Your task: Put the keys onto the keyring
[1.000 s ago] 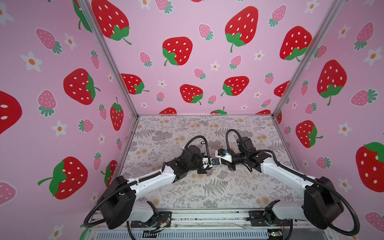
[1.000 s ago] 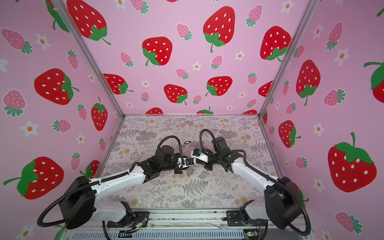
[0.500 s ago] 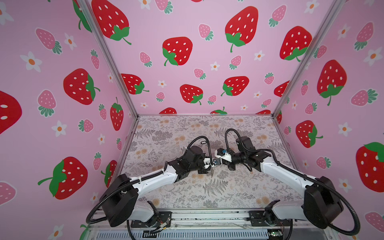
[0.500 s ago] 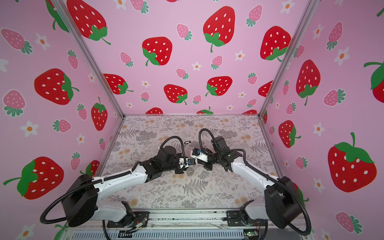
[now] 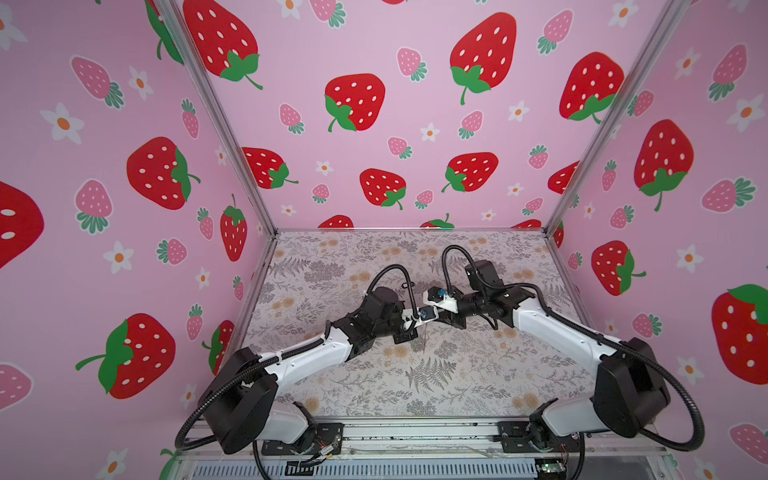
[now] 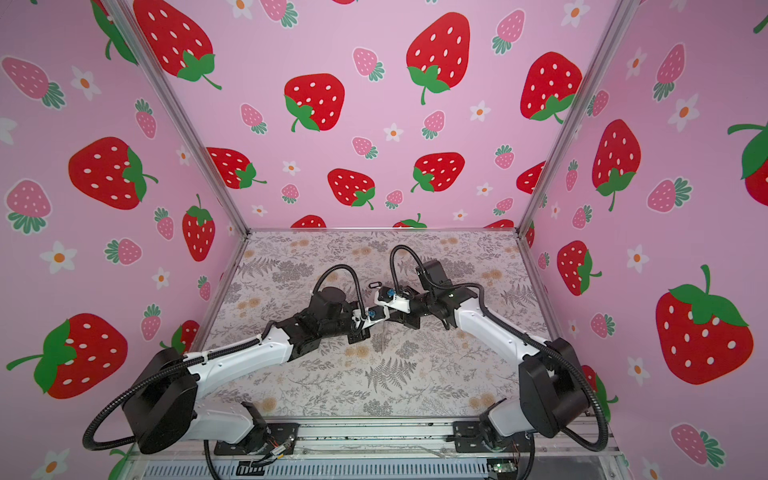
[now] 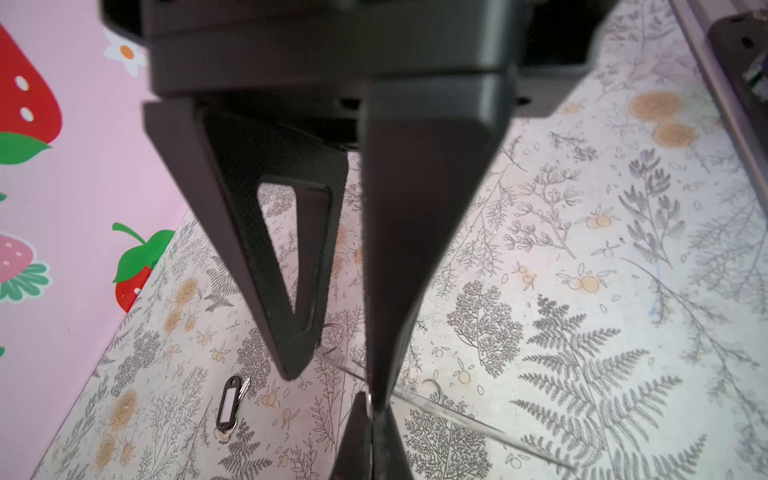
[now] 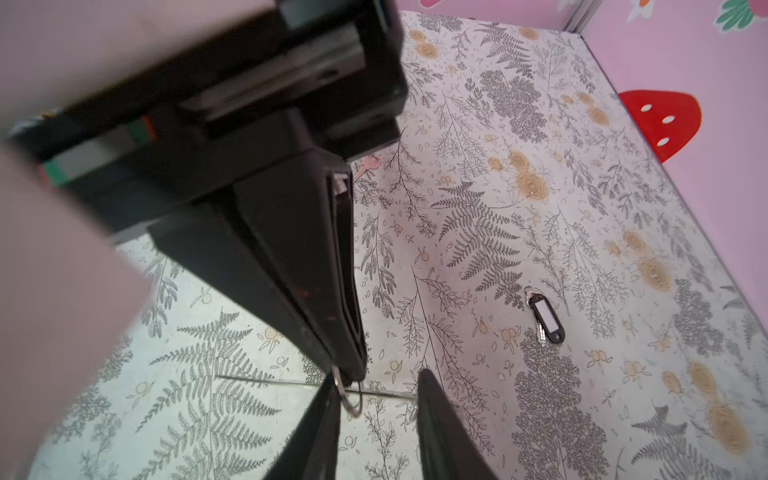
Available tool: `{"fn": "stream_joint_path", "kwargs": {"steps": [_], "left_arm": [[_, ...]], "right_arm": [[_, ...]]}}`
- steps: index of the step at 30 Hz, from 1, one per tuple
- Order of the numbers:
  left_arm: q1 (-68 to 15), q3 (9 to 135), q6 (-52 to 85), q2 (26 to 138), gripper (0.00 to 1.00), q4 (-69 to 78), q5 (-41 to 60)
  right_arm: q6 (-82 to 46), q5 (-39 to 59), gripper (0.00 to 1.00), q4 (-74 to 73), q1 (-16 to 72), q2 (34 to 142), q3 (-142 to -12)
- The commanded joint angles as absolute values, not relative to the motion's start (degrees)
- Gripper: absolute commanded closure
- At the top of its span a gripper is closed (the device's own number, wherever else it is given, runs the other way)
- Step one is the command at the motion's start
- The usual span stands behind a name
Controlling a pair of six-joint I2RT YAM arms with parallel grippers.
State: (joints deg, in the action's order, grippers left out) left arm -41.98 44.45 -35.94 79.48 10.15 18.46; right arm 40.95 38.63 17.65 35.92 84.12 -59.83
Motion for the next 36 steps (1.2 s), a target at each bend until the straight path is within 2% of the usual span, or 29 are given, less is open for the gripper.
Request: {"fn": "stream_joint_path", "kwargs": {"steps": [1, 7, 19, 29, 36], "left_arm": [[-40.8, 42.1, -30.5, 78.2, 1.0, 16.4, 27.3], [-39.1, 38.9, -25.2, 78.6, 1.0, 26.4, 32.8], [-38.1, 38.1, -27.1, 77.5, 1.0, 28.6, 41.5], [-38.0, 38.7, -26.8, 78.9, 1.0, 31.2, 44.9], [-38.1, 39.8, -26.5, 79.9, 1.0, 31.6, 45.9]], "right_arm": [[42.7, 39.5, 0.57, 19.9, 34.7, 84.7, -63.5], [37.3, 38.5, 0.53, 5.2, 34.5, 76.3, -50.8], [39.1, 35.9, 0.56, -1.8, 33.7, 70.4, -42.4], [35.8, 47.0, 0.7, -8.3, 34.0, 66.0, -35.5], [35.8, 49.0, 0.76, -9.3, 34.3, 65.5, -34.7]]}}
